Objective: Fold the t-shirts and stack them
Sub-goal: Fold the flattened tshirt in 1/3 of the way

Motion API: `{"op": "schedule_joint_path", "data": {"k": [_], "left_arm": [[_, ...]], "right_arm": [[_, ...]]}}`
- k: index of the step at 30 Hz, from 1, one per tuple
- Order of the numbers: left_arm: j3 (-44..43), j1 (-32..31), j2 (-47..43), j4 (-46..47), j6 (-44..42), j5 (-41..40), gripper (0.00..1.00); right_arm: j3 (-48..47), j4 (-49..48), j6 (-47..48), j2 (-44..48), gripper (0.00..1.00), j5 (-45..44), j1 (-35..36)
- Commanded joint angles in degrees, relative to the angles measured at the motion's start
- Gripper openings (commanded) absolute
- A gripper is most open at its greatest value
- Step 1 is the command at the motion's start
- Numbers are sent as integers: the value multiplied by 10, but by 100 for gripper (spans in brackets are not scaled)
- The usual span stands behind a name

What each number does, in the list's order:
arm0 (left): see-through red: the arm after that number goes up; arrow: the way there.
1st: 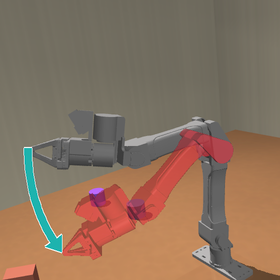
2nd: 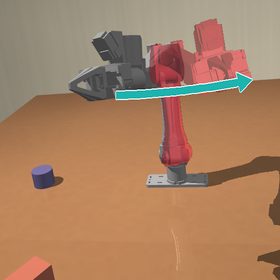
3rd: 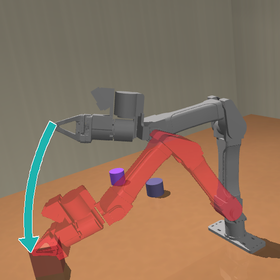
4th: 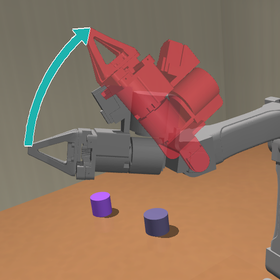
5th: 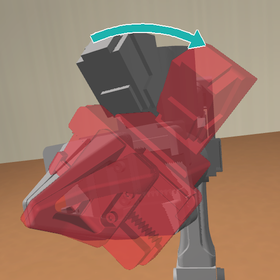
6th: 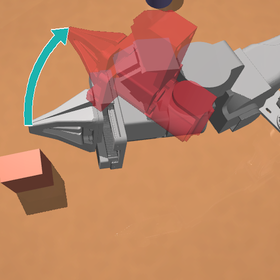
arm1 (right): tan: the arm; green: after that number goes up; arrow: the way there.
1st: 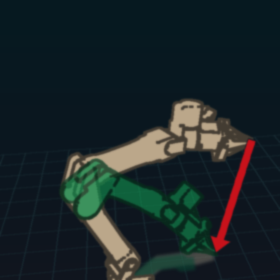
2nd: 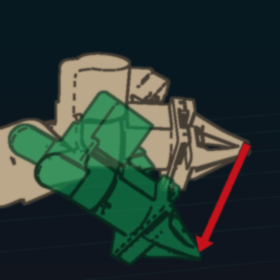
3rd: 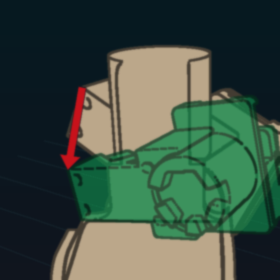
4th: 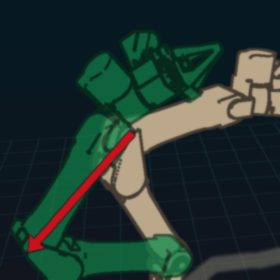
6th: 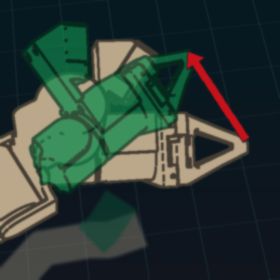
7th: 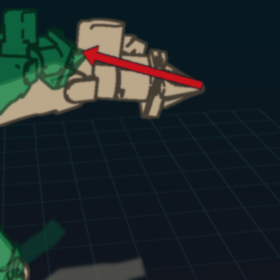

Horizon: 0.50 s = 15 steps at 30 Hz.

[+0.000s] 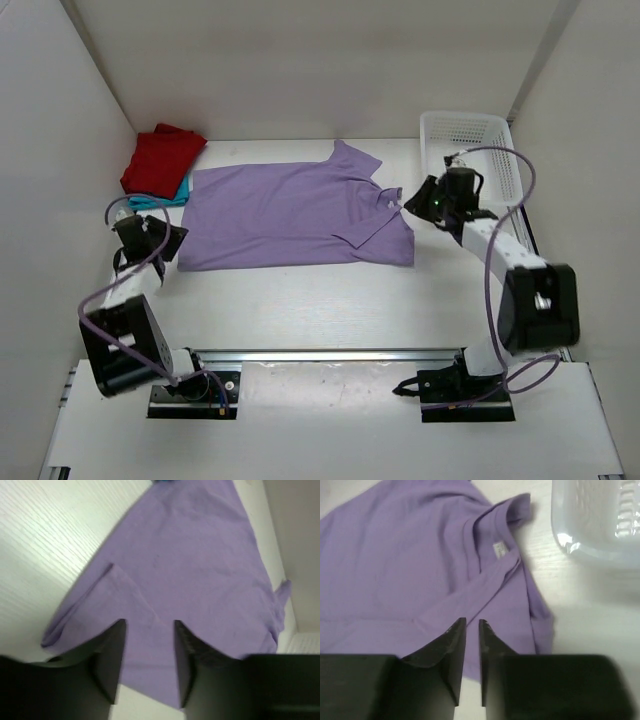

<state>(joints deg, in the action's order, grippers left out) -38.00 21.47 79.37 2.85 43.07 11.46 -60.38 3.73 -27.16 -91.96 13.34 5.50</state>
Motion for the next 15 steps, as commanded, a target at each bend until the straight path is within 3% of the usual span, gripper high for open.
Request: {"op": "schedule_joint_path", "data": {"k": [1, 2, 4, 5, 10, 13, 15], "left_arm": [[80, -6, -75, 19, 13, 26, 48], [95, -8, -93, 22, 11, 29, 45], [137, -7, -107, 26, 12, 42, 33], [154, -6, -110, 33, 19, 48, 33], [158, -21, -76, 48, 32, 52, 43], [169, -12, -35, 80, 53, 84, 48], [165, -18, -15, 82, 56, 71, 51]], "right_arm": [[120, -78, -28, 126, 13, -31, 9], [183, -104, -46, 146, 1, -31, 8], [258, -134, -60, 199, 0, -33, 2], [291, -135, -61, 214, 1, -42, -6], [338, -135, -48, 213, 37, -3, -18], [357, -154, -56, 196, 47, -6, -17], [362, -180, -66, 175, 48, 23, -33]]}}
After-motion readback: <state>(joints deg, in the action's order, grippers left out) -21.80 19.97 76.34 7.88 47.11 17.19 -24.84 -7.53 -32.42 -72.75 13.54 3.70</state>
